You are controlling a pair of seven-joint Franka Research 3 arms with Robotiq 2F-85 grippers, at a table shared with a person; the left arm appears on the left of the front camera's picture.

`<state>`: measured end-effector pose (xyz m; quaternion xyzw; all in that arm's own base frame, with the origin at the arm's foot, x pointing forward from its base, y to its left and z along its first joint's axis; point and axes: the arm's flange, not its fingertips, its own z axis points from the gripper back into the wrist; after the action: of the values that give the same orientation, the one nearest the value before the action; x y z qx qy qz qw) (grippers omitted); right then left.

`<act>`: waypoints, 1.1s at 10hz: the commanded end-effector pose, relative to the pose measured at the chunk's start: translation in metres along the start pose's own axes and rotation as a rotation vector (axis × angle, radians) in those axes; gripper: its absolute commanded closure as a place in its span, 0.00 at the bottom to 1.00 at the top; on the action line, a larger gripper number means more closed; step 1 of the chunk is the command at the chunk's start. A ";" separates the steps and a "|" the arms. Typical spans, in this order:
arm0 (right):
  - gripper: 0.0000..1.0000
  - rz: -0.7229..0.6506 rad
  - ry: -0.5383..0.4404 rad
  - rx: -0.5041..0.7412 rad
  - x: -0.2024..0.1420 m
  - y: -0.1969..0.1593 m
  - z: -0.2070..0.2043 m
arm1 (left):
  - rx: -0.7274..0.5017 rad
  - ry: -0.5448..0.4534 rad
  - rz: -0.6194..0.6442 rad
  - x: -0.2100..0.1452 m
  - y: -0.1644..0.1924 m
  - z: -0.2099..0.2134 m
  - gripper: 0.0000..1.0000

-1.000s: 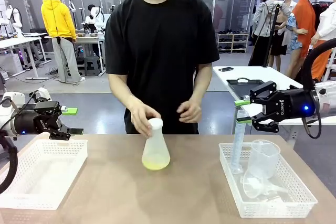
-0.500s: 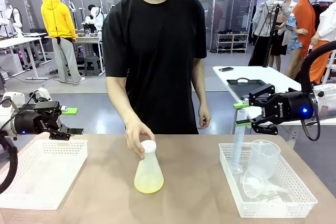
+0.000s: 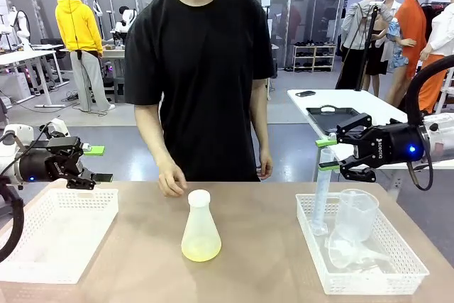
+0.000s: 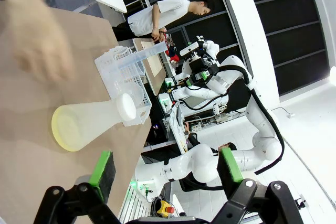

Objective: Prepare the solutions needed for the experiment.
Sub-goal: When the human places the Big flask in the center of the table, pick up the Big flask and place it in the left Organizing basket.

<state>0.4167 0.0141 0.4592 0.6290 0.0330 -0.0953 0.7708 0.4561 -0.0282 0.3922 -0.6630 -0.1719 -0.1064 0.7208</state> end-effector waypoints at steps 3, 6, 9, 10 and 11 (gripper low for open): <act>0.50 0.007 -0.001 0.003 -0.001 0.002 0.000 | -0.001 -0.004 -0.020 0.000 0.000 0.000 0.00; 0.50 0.007 -0.001 0.003 -0.001 0.002 0.000 | -0.001 -0.004 -0.020 0.000 0.000 0.000 0.00; 0.50 0.007 -0.001 0.003 -0.001 0.002 0.000 | 0.088 0.045 -0.313 0.009 -0.002 -0.013 0.00; 0.50 0.007 -0.001 0.003 -0.001 0.002 0.000 | 0.122 0.028 -0.520 0.016 0.000 -0.017 0.00; 0.50 0.007 -0.001 0.003 -0.001 0.002 0.000 | 0.166 0.046 -0.661 0.021 0.001 -0.023 0.00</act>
<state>0.4167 0.0142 0.4593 0.6289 0.0330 -0.0952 0.7709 0.4717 -0.0446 0.4050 -0.5658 -0.3048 -0.2873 0.7103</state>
